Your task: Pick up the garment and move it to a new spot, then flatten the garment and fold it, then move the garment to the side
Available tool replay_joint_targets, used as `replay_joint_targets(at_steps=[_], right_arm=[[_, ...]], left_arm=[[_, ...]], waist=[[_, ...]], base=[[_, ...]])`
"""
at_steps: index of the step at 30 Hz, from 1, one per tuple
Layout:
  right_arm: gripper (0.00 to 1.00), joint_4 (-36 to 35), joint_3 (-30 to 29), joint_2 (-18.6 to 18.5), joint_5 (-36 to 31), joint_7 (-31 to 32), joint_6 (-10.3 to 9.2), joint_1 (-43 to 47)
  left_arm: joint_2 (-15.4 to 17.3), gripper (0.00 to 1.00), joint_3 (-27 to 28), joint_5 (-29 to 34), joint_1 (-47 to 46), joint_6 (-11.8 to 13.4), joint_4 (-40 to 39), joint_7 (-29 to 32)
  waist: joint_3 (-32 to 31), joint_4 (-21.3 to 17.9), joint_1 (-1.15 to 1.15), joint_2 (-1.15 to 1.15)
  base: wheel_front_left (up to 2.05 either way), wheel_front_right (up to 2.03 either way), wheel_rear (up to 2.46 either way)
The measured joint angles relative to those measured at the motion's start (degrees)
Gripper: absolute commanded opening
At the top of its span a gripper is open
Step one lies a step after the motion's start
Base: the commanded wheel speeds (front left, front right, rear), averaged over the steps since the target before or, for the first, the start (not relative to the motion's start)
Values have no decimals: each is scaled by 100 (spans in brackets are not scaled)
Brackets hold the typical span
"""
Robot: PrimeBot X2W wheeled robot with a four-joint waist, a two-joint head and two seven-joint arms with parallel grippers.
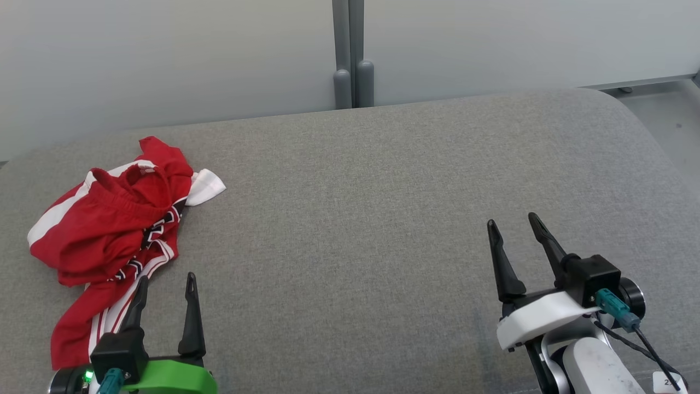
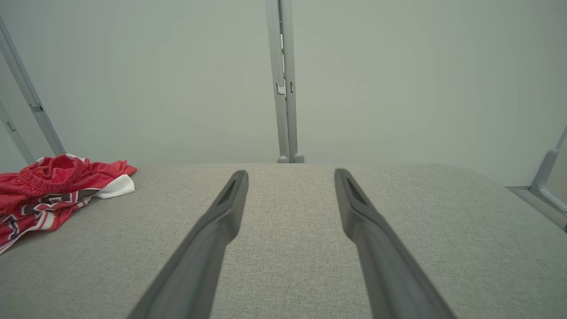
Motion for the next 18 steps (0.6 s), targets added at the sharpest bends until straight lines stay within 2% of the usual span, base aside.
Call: replay_joint_targets(at_steps=[5, 18], right_arm=[[100, -44, 88, -5, -361, -110, -13, 2], [100, -46, 77, -5, -372, -116, -12, 2]], left_arm=[[1, 100, 0, 300, 12, 49, -14, -86], [1, 100, 25, 288, 12, 48, 22, -86]], waist=[[-9, 3, 0, 0], [-18, -2, 0, 0]], base=[[0, 0, 0], [0, 0, 0]])
